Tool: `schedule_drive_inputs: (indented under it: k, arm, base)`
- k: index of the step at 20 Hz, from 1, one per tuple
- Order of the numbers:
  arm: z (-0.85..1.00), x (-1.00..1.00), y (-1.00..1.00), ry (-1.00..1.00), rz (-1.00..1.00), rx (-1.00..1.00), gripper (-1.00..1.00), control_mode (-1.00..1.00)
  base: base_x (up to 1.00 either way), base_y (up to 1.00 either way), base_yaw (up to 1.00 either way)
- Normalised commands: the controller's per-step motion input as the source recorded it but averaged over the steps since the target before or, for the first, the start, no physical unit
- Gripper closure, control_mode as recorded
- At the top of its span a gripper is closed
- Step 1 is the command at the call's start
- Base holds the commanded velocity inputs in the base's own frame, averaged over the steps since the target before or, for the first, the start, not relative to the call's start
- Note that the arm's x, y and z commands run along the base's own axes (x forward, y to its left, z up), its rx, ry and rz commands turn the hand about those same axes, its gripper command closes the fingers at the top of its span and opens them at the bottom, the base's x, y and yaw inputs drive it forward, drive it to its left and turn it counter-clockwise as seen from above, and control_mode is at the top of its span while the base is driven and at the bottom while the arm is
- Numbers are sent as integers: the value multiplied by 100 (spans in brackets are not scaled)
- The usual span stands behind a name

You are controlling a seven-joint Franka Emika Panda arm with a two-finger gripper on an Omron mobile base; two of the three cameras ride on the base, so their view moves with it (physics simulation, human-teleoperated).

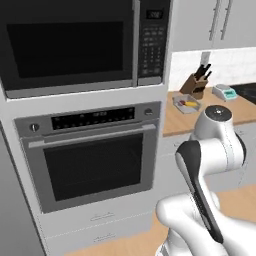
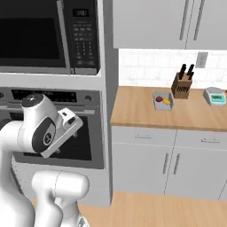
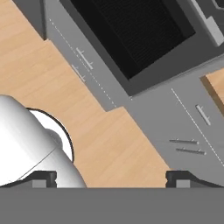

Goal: Take the meat container that has the chicken drumstick and place it on the second highest rack of the freezer. Then take the vegetable container that has the corn and tomato and place it on the highest rack of the freezer.

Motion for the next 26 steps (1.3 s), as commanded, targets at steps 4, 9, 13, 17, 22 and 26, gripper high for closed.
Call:
schedule_drive_inputs:
  k: [4, 9, 13, 17, 22, 26]
  arm:
    - [0, 0, 0, 0, 0, 0, -100, 100]
    - [0, 0, 0, 0, 0, 0, -100, 100]
    - [0, 0, 0, 0, 0, 0, -100, 100]
    - [0, 0, 0, 0, 0, 0, -100, 100]
    - [0, 0, 0, 0, 0, 0, -100, 100]
    - [0, 0, 0, 0, 0, 0, -100, 100]
  base:
    - [50, -52, 20]
    - [64, -79, 18]
    - [56, -62, 15]
    - [58, -62, 10]
    - [30, -50, 3]
    - [69, -49, 0]
